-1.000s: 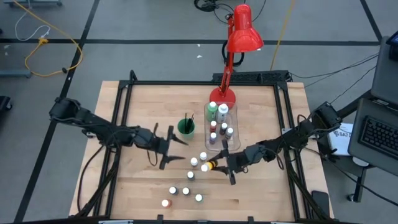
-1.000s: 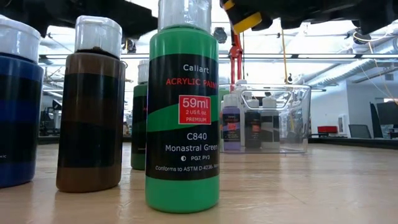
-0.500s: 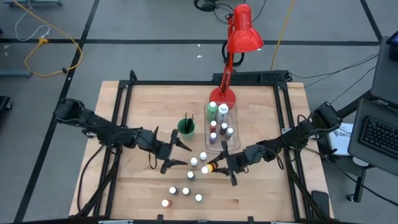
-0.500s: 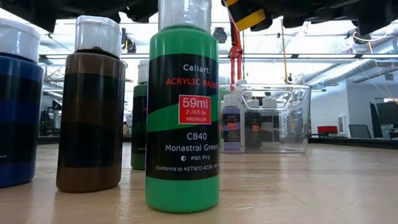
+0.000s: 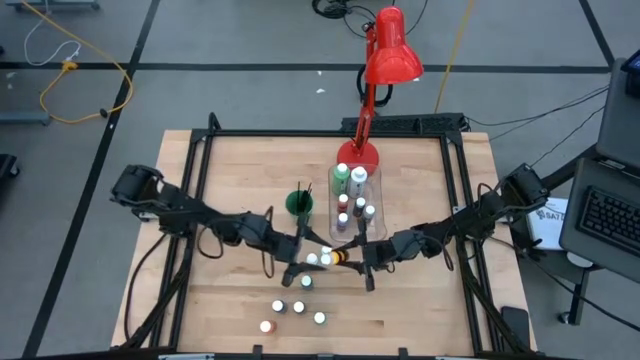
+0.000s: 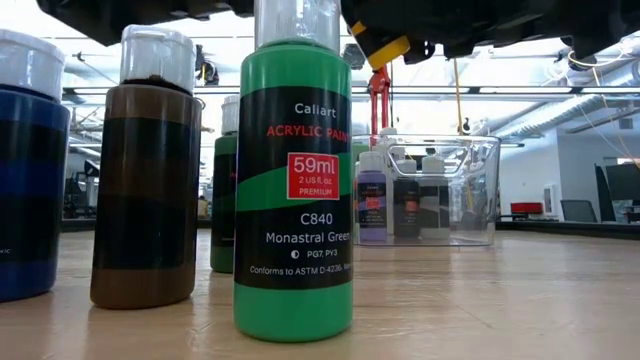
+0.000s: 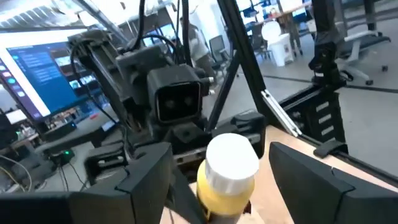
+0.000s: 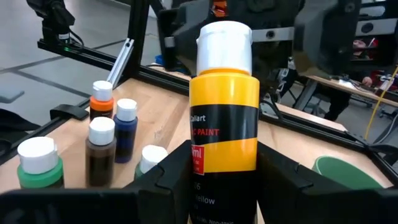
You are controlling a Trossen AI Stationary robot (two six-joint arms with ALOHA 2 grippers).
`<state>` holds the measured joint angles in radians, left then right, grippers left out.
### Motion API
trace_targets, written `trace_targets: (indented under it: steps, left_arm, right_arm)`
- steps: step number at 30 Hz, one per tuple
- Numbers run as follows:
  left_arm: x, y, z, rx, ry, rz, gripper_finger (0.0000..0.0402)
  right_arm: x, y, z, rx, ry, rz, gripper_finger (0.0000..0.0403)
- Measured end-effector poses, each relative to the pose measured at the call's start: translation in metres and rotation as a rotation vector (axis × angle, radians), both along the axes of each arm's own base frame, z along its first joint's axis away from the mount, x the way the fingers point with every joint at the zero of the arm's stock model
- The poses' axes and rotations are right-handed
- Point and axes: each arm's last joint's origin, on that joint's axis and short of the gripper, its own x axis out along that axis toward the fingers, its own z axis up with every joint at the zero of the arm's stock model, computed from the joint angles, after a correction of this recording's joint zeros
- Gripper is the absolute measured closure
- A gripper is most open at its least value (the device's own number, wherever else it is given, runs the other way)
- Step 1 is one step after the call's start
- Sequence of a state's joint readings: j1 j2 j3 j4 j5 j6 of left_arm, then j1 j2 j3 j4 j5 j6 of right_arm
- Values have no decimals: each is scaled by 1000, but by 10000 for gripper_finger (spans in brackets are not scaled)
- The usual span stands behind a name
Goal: Pick & Place Paint Supplies
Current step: Put the yellow paint bottle into the transparent bin
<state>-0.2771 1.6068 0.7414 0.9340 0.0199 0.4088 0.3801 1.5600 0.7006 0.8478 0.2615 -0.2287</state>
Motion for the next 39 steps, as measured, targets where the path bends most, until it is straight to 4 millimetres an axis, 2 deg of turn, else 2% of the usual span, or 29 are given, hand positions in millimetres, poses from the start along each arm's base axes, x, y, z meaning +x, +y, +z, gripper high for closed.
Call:
trace_targets:
  steps: [4,11,14,20,21,32,35,39]
  left_arm:
    - [11,-2,-2,4,7,-3,133]
    - [11,-3,-3,10,13,-4,143]
    - [11,-3,-3,11,14,-4,180]
    - [11,-3,-3,13,18,-4,297]
    - [11,-2,-3,13,16,-3,306]
    - [14,13,-1,-16,27,4,306]
    - [12,20,4,-20,21,-1,306]
    - [7,33,18,-49,10,21,306]
  right_arm:
    - [0,0,0,0,0,0,273]
    - [0,0,0,-10,-1,2,273]
    - [0,0,0,-15,-4,3,273]
    - [0,0,2,-8,-13,-1,273]
    - [0,0,2,-7,-14,-1,273]
    - [0,-1,-1,-25,15,-15,268]
    - [-2,-1,-3,-46,19,-42,249]
    - [-9,1,-7,-141,-6,-145,199]
